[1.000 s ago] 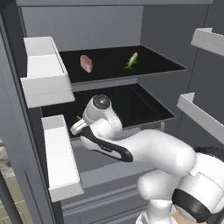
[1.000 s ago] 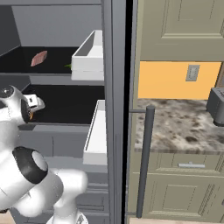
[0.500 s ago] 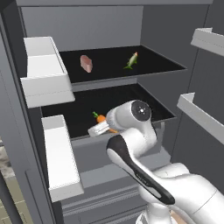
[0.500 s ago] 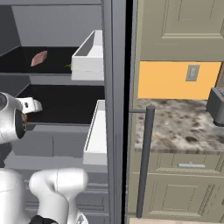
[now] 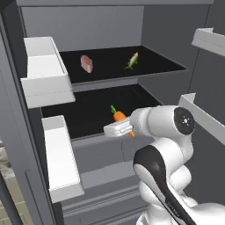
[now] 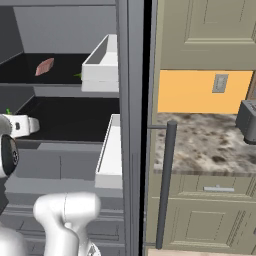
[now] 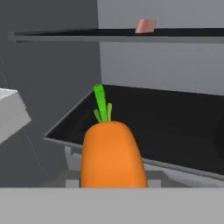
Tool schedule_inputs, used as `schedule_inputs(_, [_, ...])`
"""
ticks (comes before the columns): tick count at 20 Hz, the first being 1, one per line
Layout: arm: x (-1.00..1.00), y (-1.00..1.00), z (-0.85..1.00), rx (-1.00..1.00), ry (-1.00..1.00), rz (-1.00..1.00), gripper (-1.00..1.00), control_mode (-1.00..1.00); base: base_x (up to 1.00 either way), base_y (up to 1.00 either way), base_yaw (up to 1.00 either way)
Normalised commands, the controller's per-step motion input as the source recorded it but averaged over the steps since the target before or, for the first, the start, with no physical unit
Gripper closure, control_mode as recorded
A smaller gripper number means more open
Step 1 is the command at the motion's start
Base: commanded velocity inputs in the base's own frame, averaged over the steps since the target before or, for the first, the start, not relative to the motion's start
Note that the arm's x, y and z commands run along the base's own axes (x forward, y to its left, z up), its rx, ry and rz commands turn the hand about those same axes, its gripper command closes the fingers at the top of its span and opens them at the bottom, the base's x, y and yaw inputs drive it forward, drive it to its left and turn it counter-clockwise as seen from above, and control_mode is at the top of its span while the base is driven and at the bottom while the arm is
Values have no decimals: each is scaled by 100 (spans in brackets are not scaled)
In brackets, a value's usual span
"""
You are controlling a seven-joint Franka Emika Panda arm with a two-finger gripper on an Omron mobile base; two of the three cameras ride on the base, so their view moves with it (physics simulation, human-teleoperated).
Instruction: Gather the carrot and squash from the fridge and place them on a tray on the dining counter. Then gather the steak and fish from the fridge and place them on the other tray.
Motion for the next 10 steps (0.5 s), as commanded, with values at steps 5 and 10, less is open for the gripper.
schedule_inputs(5, [-54, -14, 21, 11, 0, -4, 100, -100, 0, 0, 0])
schedule_inputs(10, [-16, -3, -3, 1, 1, -2, 100, -100, 0, 0, 0])
